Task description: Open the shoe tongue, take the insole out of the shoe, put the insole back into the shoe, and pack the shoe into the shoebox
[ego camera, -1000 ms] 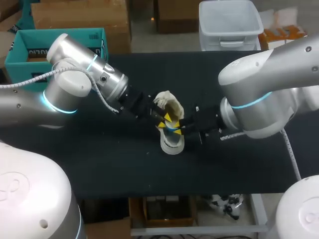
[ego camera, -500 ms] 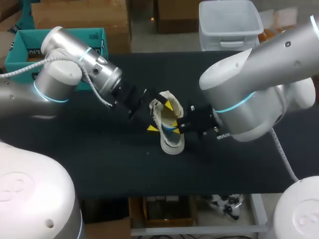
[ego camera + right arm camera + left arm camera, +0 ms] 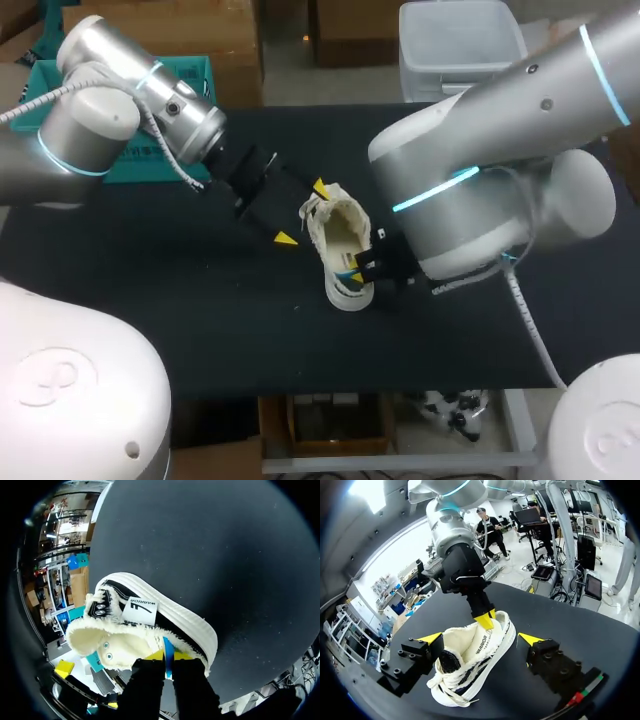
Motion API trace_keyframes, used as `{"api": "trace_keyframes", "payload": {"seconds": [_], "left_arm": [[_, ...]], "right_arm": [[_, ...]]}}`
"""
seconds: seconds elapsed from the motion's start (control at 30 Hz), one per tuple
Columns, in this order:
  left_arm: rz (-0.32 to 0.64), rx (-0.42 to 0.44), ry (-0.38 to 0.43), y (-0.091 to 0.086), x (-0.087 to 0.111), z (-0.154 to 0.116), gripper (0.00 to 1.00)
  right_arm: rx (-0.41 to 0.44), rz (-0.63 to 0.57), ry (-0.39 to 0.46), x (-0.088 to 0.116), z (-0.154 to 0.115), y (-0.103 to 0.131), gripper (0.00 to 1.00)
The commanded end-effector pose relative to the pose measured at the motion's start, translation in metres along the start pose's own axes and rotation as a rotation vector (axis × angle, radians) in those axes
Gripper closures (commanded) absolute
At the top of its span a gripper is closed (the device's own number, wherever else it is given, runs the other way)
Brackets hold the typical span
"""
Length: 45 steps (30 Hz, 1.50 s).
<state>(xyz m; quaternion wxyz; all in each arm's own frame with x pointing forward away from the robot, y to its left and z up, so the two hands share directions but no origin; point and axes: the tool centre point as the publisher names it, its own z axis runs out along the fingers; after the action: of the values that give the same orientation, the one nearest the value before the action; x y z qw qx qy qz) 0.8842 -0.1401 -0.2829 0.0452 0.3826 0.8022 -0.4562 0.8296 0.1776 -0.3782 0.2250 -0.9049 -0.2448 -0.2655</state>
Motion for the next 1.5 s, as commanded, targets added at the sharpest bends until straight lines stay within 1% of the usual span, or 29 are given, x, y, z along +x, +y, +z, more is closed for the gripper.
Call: {"api": "trace_keyframes", "payload": {"seconds": [0.03,0.1,0.13,0.17,0.2,0.23,0.27,0.3,0.4,0.5,0.53,0.6,0.63,0.67,0.7,0.73,0.9,1.27,1.5], "left_arm": [[-0.024,-0.021,-0.010,-0.010,0.005,-0.018,0.00],[-0.038,-0.030,-0.023,-0.011,0.005,-0.026,0.00],[-0.045,-0.031,-0.022,-0.011,0.006,-0.028,0.00],[-0.049,-0.044,-0.029,-0.011,0.006,-0.030,0.00],[-0.051,-0.047,-0.033,-0.011,0.007,-0.031,0.00],[-0.056,-0.047,-0.035,-0.010,0.007,-0.033,0.00],[-0.062,-0.057,-0.044,-0.010,0.007,-0.034,0.00],[-0.066,-0.059,-0.048,-0.010,0.007,-0.035,0.00],[-0.085,-0.073,-0.055,-0.009,0.007,-0.038,0.00],[-0.108,-0.089,-0.062,-0.008,0.007,-0.041,0.00],[-0.115,-0.087,-0.059,-0.008,0.007,-0.042,0.00],[-0.125,-0.092,-0.068,-0.008,0.007,-0.045,0.00],[-0.132,-0.095,-0.072,-0.008,0.007,-0.046,0.00],[-0.139,-0.096,-0.080,-0.008,0.008,-0.047,0.00],[-0.140,-0.097,-0.081,-0.007,0.008,-0.048,0.00],[-0.145,-0.101,-0.084,-0.007,0.008,-0.048,0.00],[-0.170,-0.113,-0.095,-0.004,0.012,-0.052,0.00],[-0.181,-0.126,-0.108,-0.003,0.020,-0.057,0.00],[-0.192,-0.140,-0.115,-0.002,0.025,-0.059,0.00]], "right_arm": [[-0.113,0.000,-0.058,0.003,0.015,0.000,1.00],[-0.137,0.005,-0.071,-0.002,0.015,-0.002,1.00],[-0.148,0.009,-0.079,-0.003,0.014,-0.004,0.75],[-0.160,0.008,-0.083,-0.004,0.011,-0.006,0.55],[-0.174,0.008,-0.091,-0.003,0.009,-0.009,0.26],[-0.189,0.009,-0.103,-0.003,0.005,-0.012,0.15],[-0.200,0.007,-0.108,-0.003,0.001,-0.015,0.17],[-0.206,0.003,-0.108,-0.002,-0.003,-0.017,0.16],[-0.228,-0.008,-0.129,0.001,-0.014,-0.023,0.24],[-0.245,-0.020,-0.150,0.007,-0.024,-0.028,0.27],[-0.251,-0.022,-0.159,0.008,-0.027,-0.030,0.36],[-0.264,-0.031,-0.170,0.012,-0.032,-0.032,0.51],[-0.265,-0.044,-0.169,0.014,-0.033,-0.033,0.56],[-0.265,-0.057,-0.168,0.017,-0.033,-0.033,0.68],[-0.263,-0.063,-0.171,0.019,-0.032,-0.032,0.91],[-0.257,-0.072,-0.169,0.020,-0.031,-0.030,1.00],[-0.218,-0.084,-0.172,0.020,-0.020,-0.021,1.00],[-0.177,-0.079,-0.145,0.007,-0.006,-0.001,1.00],[-0.134,-0.082,-0.133,0.002,0.014,0.014,1.00]]}}
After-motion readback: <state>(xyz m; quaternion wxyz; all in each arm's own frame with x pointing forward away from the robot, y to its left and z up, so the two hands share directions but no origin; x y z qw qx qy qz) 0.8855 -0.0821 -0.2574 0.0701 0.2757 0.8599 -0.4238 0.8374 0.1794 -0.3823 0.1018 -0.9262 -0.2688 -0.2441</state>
